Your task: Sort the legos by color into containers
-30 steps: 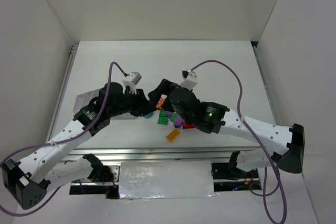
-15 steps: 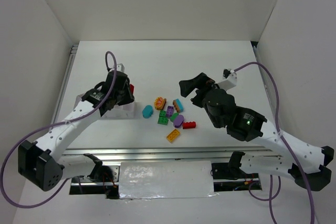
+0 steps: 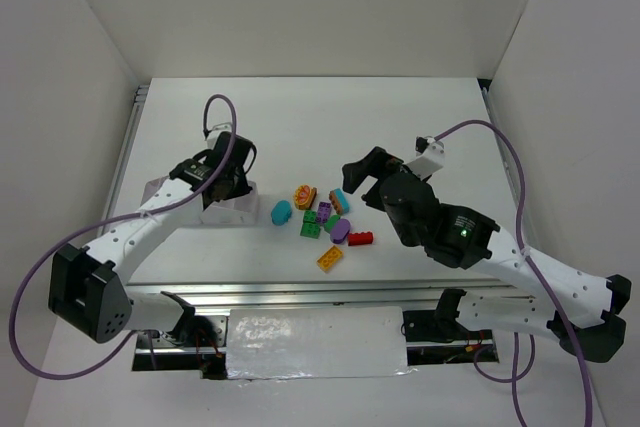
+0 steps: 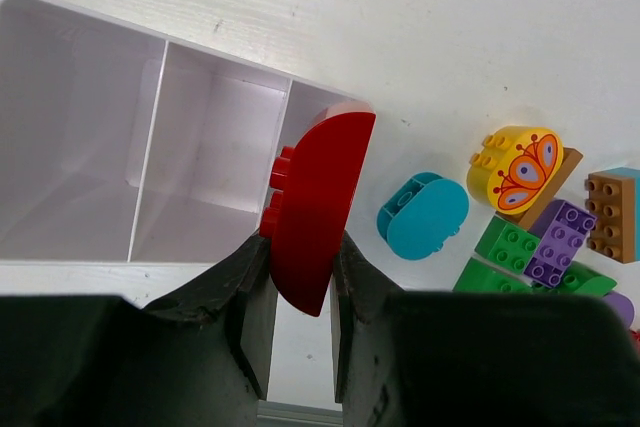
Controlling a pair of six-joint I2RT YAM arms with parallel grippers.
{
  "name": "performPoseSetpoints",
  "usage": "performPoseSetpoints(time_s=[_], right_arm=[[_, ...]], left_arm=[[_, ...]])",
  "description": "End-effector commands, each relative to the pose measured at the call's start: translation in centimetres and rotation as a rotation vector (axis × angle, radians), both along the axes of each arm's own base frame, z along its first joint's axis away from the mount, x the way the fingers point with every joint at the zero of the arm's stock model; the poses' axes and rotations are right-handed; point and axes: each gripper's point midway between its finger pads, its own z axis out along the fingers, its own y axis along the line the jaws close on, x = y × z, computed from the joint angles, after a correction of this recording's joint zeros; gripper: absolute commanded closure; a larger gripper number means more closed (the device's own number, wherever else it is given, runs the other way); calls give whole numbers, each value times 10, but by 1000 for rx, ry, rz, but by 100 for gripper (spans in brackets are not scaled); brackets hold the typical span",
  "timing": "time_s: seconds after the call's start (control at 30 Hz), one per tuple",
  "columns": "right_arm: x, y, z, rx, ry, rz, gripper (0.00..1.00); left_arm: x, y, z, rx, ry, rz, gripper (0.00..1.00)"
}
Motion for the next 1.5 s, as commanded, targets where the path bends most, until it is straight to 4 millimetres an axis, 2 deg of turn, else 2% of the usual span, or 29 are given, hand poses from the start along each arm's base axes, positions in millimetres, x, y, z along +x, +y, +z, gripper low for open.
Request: performPoseSetpoints(time_s=[0.0, 0.23, 0.4, 0.6, 0.77, 0.83, 1.0, 1.3, 1.43, 1.47], right_arm=[[2, -11, 1, -30, -15, -36, 1], [2, -11, -1, -36, -14, -39, 1], [3, -6, 0, -29, -11, -26, 1], [3, -3, -1, -28, -6, -18, 1], [3, -2, -4, -34, -2, -15, 1], [3, -2, -4, -34, 0, -18, 1], [3, -3, -7, -38, 1, -17, 1], [3, -1, -10, -39, 8, -13, 1], [3, -3, -12, -53, 2, -16, 1], [5, -3, -15, -73, -4, -20, 1]], left_arm=[[4, -3, 2, -15, -11, -8, 95], [-9, -9, -21, -39, 40, -51, 90], [-11, -8, -24, -38, 43, -57, 87], [-12, -10, -27, -41, 49, -73, 75], [-14, -9, -34, -33, 63, -72, 73], [-14, -8, -37, -30, 64, -67, 68], [-15, -6, -38, -31, 55, -56, 60], [-16, -8, -43, -29, 70, -66, 59], [-16, -12, -31, -61, 46, -84, 55], [-17, -14, -21, -78, 26, -92, 50]])
